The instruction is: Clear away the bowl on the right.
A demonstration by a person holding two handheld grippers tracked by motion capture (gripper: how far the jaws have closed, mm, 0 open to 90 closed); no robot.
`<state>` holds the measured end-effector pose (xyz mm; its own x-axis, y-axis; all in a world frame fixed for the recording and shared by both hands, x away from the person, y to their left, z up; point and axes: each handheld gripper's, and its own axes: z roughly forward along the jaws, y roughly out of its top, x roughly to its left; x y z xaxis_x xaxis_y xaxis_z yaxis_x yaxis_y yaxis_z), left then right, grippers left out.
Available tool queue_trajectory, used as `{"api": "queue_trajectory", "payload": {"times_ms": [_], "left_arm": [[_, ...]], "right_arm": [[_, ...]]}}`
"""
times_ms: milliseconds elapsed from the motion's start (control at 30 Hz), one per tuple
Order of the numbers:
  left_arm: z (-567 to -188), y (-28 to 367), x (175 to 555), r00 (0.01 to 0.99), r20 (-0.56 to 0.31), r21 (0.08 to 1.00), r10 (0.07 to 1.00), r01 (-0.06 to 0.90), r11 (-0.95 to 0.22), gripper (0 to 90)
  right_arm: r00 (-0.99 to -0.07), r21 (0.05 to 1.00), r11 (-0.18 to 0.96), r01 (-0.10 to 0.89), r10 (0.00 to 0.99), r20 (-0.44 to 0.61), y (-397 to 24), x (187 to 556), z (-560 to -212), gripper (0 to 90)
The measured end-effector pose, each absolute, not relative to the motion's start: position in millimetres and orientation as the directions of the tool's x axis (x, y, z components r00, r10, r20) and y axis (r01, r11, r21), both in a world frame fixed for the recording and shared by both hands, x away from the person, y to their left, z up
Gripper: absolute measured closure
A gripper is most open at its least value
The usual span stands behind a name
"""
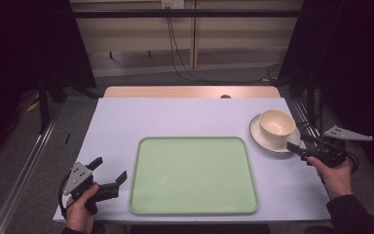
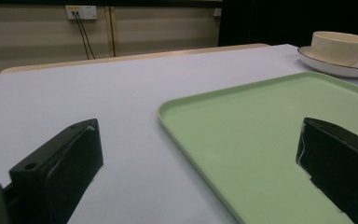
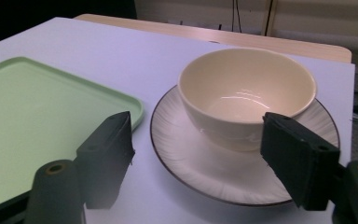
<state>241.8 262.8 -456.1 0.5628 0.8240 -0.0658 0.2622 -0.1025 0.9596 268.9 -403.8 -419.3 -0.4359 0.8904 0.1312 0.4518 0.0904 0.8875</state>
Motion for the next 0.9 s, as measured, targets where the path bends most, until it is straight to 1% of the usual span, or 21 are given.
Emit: {"api": "queue_trajectory", "payload": {"times_ms": [100,267,567,633,733,900], "left_arm": [[-456.2,262.8,242.0,0.564,-0.066,0.96,0.823,0.262,-0.102,0.4],[-456.1,262.9,241.9,0.564,-0.068,0.96,0.823,0.262,-0.1,0.4],[-456.1,263.0,241.9,0.564,-0.066,0.959,0.823,0.262,-0.103,0.4],[-456.3,263.0,242.2,0.564,-0.065,0.959,0.823,0.262,-0.104,0.4],[-456.3,262.9,242.3,0.564,-0.064,0.959,0.823,0.263,-0.105,0.4],[-456.2,262.8,242.2,0.566,-0.066,0.96,0.822,0.261,-0.103,0.4]], "right_arm": [[-0.434,0.866,0.102,0.489,0.89,0.141,-406.9,278.1,-416.7,24.9],[-0.426,0.852,0.122,0.508,0.896,0.126,-409.2,290.8,-412.6,27.8],[-0.383,0.81,0.148,0.568,0.918,0.101,-414.6,317.2,-407.6,27.7],[-0.373,0.803,0.136,0.58,0.921,0.113,-416.1,321.1,-407.4,27.7],[-0.355,0.781,0.153,0.605,0.93,0.093,-418.5,330.1,-408.3,27.7],[-0.329,0.755,0.146,0.639,0.94,0.096,-421.0,348.1,-412.5,32.1]]}}
